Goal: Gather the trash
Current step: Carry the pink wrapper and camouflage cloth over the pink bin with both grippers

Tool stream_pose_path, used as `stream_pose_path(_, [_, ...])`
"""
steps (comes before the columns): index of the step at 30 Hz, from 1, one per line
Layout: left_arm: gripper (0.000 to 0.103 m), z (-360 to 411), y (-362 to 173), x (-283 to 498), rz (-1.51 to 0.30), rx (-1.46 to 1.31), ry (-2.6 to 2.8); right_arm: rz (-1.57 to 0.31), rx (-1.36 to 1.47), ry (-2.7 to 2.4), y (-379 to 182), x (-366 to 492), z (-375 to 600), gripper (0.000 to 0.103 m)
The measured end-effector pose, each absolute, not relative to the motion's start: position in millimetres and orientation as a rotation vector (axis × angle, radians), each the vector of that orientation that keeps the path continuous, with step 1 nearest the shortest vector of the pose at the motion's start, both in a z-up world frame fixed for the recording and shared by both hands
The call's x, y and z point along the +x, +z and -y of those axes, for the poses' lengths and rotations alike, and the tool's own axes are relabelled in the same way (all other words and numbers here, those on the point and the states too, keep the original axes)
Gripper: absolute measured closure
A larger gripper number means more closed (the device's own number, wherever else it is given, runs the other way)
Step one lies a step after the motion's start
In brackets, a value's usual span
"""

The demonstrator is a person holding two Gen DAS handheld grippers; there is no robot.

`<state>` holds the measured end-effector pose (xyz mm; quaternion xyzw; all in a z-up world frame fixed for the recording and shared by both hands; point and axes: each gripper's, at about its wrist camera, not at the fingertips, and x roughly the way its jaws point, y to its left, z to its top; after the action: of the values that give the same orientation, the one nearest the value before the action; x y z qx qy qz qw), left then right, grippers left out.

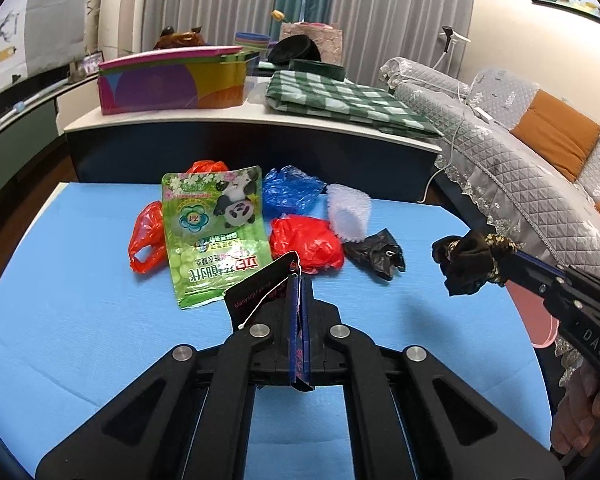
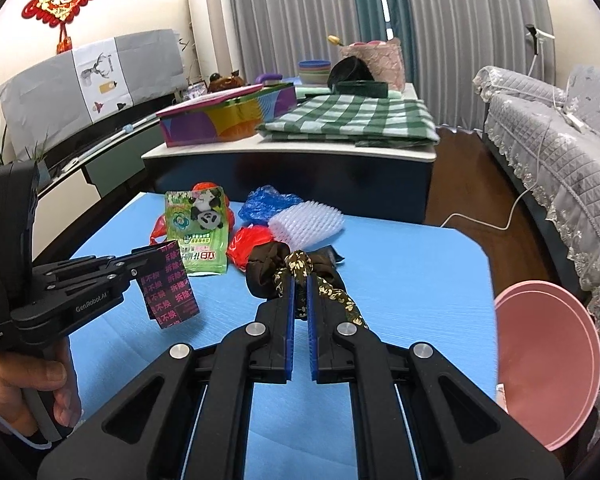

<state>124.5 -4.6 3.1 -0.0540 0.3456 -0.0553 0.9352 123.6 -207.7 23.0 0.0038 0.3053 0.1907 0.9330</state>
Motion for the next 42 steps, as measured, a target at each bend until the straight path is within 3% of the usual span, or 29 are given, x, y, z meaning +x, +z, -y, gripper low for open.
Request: stream_pose_path(42, [0.102,91.4,29.1,100.0,-0.650,-0.061,-0.239,-0.533,0.092,0.152,64.6,90.5,327.7,0.097])
